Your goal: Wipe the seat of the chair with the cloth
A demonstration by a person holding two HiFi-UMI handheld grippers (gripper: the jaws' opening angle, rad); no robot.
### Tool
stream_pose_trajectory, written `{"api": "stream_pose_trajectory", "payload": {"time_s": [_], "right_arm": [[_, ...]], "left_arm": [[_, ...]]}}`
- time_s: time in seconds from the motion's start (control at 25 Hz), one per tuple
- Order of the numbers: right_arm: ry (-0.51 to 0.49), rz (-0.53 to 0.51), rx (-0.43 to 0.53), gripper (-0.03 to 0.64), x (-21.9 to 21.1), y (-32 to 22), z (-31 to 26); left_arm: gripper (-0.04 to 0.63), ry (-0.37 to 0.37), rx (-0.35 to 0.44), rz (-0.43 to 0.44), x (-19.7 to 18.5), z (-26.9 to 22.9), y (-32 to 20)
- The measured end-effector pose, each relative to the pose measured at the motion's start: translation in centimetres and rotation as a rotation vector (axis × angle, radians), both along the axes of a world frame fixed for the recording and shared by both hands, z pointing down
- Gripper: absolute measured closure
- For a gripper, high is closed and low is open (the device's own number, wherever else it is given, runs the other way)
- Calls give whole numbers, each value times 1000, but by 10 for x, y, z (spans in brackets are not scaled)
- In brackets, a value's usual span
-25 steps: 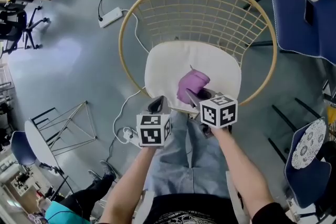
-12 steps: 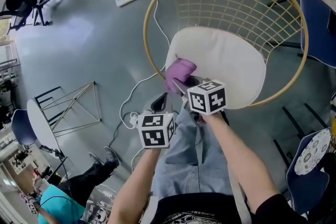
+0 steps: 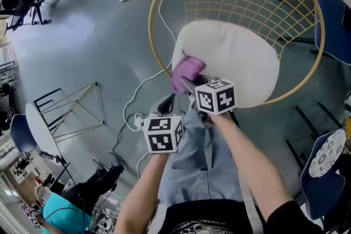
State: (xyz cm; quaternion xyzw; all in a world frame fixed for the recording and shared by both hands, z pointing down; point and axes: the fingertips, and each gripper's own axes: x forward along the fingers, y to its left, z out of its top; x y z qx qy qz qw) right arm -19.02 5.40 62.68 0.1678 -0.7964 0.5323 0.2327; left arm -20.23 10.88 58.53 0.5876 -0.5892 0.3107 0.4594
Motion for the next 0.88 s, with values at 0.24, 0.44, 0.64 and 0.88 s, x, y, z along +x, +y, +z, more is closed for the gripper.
{"api": "stream_pose_trajectory", "payload": {"time_s": [0.24, 0.44, 0.64, 0.88], "right_arm": [[36, 35, -4, 557, 24, 10, 4], [64, 75, -12, 557, 49, 23, 12], [106, 120, -15, 557, 82, 26, 17], [142, 178, -14, 557, 126, 22, 20]], "left_arm": [[600, 10, 1, 47, 12, -2, -5], [600, 22, -3, 113, 27, 4, -9], [600, 34, -3, 186, 53, 5, -24], [600, 51, -5, 279, 91, 8, -45]]}}
